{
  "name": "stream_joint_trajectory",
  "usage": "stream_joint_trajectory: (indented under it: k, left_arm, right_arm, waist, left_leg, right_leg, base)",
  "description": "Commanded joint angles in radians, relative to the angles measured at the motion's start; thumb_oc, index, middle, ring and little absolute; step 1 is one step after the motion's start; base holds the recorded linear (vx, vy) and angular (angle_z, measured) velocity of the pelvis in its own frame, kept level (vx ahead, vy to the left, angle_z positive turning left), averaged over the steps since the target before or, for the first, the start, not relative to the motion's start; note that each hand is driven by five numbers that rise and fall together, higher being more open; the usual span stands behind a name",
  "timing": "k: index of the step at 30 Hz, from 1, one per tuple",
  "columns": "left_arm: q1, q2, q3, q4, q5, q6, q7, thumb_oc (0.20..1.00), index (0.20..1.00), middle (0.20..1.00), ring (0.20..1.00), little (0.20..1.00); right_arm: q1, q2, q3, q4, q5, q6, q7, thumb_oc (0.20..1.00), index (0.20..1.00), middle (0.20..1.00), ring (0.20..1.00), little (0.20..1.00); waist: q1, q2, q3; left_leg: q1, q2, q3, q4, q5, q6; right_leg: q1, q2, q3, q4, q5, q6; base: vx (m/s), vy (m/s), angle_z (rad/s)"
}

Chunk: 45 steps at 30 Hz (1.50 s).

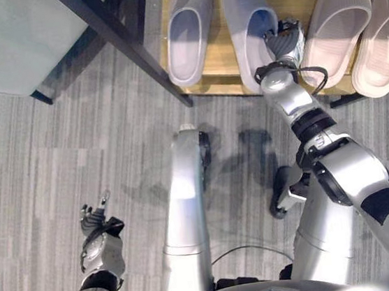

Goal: Arrange the slippers neatly on the shoe rack.

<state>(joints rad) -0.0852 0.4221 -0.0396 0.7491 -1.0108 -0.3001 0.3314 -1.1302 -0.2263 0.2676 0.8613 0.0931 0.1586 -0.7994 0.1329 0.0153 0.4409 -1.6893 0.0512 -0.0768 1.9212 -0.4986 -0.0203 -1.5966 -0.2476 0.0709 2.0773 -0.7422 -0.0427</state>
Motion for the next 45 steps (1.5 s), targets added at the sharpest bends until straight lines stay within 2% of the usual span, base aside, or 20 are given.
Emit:
stream_joint_trajectory:
  k: [1,3,4,5,8,10,15,18,21,24,29,41,45]
  left_arm:
    - [0.051,0.033,-0.023,-0.036,0.004,-0.048,0.027,1.000,1.000,1.000,1.000,1.000]
    - [0.074,0.036,-0.034,-0.056,0.008,-0.038,0.015,1.000,1.000,1.000,1.000,1.000]
    - [0.075,0.036,-0.033,-0.057,0.008,-0.038,0.015,1.000,1.000,1.000,1.000,1.000]
    - [0.078,0.037,-0.041,-0.066,0.005,-0.037,0.009,1.000,1.000,1.000,1.000,1.000]
    - [0.090,0.051,-0.078,-0.083,0.006,-0.025,-0.008,1.000,1.000,1.000,1.000,1.000]
    - [0.128,0.087,-0.144,-0.169,0.017,0.013,-0.075,1.000,1.000,1.000,1.000,1.000]
    - [0.146,0.117,-0.183,-0.233,0.010,0.013,-0.085,1.000,1.000,1.000,1.000,1.000]
    - [0.136,0.119,-0.182,-0.238,0.012,0.018,-0.075,1.000,1.000,1.000,1.000,1.000]
    - [0.120,0.113,-0.178,-0.216,0.015,0.032,-0.074,1.000,1.000,1.000,1.000,1.000]
    - [0.035,0.061,-0.174,-0.105,0.039,0.052,-0.080,1.000,1.000,1.000,1.000,1.000]
    - [0.004,0.052,-0.168,-0.092,0.044,0.049,-0.078,1.000,1.000,1.000,1.000,1.000]
    - [-0.102,-0.008,-0.106,0.088,0.052,0.057,-0.094,1.000,1.000,1.000,1.000,1.000]
    - [-0.126,-0.018,-0.085,0.123,0.048,0.050,-0.086,1.000,1.000,1.000,1.000,1.000]
  right_arm:
    - [-0.090,-0.030,0.016,-0.097,-0.022,-0.036,-0.029,0.200,0.200,0.200,0.200,0.200]
    - [-0.096,-0.026,0.018,-0.089,-0.009,-0.044,-0.026,0.200,0.200,0.200,0.200,0.200]
    - [-0.097,-0.026,0.018,-0.088,-0.009,-0.045,-0.026,0.391,0.391,0.391,0.391,0.391]
    - [-0.115,-0.020,0.027,-0.065,0.005,-0.054,-0.022,1.000,1.000,1.000,1.000,1.000]
    - [-0.150,0.023,0.031,-0.058,0.099,-0.108,-0.035,1.000,1.000,1.000,1.000,1.000]
    - [-0.148,0.029,0.017,-0.073,0.151,-0.139,-0.039,1.000,1.000,1.000,1.000,1.000]
    - [-0.136,0.050,0.024,-0.111,0.188,-0.150,-0.054,1.000,1.000,1.000,1.000,1.000]
    - [-0.117,0.071,0.027,-0.153,0.209,-0.160,-0.050,1.000,1.000,1.000,1.000,1.000]
    - [-0.097,0.085,0.015,-0.201,0.196,-0.162,-0.062,1.000,1.000,1.000,1.000,1.000]
    - [-0.026,0.096,-0.012,-0.316,0.146,-0.164,-0.070,1.000,1.000,1.000,1.000,1.000]
    - [0.025,0.104,-0.019,-0.374,0.107,-0.157,-0.064,1.000,1.000,1.000,1.000,1.000]
    - [0.165,0.113,0.026,-0.480,0.038,-0.172,0.037,1.000,1.000,1.000,1.000,1.000]
    - [0.176,0.113,0.047,-0.489,0.030,-0.181,0.063,1.000,1.000,1.000,1.000,1.000]
  waist:
    - [0.027,0.024,0.079]
    - [0.032,0.031,0.079]
    - [0.032,0.031,0.079]
    - [0.035,0.034,0.079]
    - [0.043,0.038,0.079]
    - [0.048,0.042,0.079]
    - [0.050,0.058,0.079]
    - [0.045,0.056,0.079]
    - [0.037,0.050,0.079]
    - [0.024,0.040,0.079]
    - [0.017,0.041,0.079]
    - [-0.018,0.015,0.079]
    - [-0.020,0.017,0.079]
  left_leg:
    - [0.119,-0.025,-0.034,0.034,-0.234,0.067]
    - [0.119,-0.026,-0.032,0.035,-0.234,0.067]
    - [0.119,-0.025,-0.032,0.035,-0.234,0.067]
    - [0.119,-0.025,-0.031,0.032,-0.231,0.066]
    - [0.119,-0.031,-0.034,0.018,-0.225,0.063]
    - [0.119,-0.030,-0.037,0.016,-0.227,0.065]
    - [0.119,-0.027,-0.040,0.023,-0.228,0.067]
    - [0.119,-0.026,-0.040,0.025,-0.226,0.065]
    - [0.119,-0.025,-0.037,0.022,-0.222,0.063]
    - [0.119,-0.031,-0.021,-0.006,-0.206,0.056]
    - [0.119,-0.029,-0.027,-0.004,-0.201,0.054]
    - [0.119,-0.021,-0.025,0.006,-0.197,0.046]
    - [0.119,-0.024,-0.031,0.009,-0.195,0.043]
  right_leg:
    - [0.027,0.021,0.120,-0.022,0.079,-0.053]
    - [0.027,0.021,0.120,-0.021,0.080,-0.053]
    - [0.027,0.022,0.120,-0.021,0.080,-0.053]
    - [0.027,0.022,0.120,-0.024,0.082,-0.054]
    - [0.027,0.021,0.122,-0.032,0.083,-0.055]
    - [0.027,0.021,0.120,-0.039,0.089,-0.055]
    - [0.027,0.023,0.113,-0.044,0.089,-0.055]
    - [0.027,0.024,0.114,-0.041,0.088,-0.056]
    - [0.027,0.025,0.118,-0.043,0.089,-0.057]
    - [0.027,0.028,0.128,-0.064,0.101,-0.053]
    - [0.027,0.026,0.128,-0.062,0.100,-0.051]
    - [0.027,0.031,0.142,-0.049,0.096,-0.047]
    - [0.027,0.030,0.139,-0.050,0.094,-0.045]
  base:
    - [0.00,0.000,0.00]
    - [0.00,0.000,0.00]
    - [0.00,0.000,0.00]
    - [0.00,0.000,0.00]
    - [0.01,0.036,0.01]
    - [0.00,0.000,0.00]
    - [-0.01,0.007,0.00]
    - [0.00,0.000,0.00]
    - [-0.01,-0.008,0.00]
    - [-0.03,-0.013,0.00]
    - [-0.01,0.001,0.00]
    - [0.00,0.000,0.00]
    - [0.00,0.000,0.00]
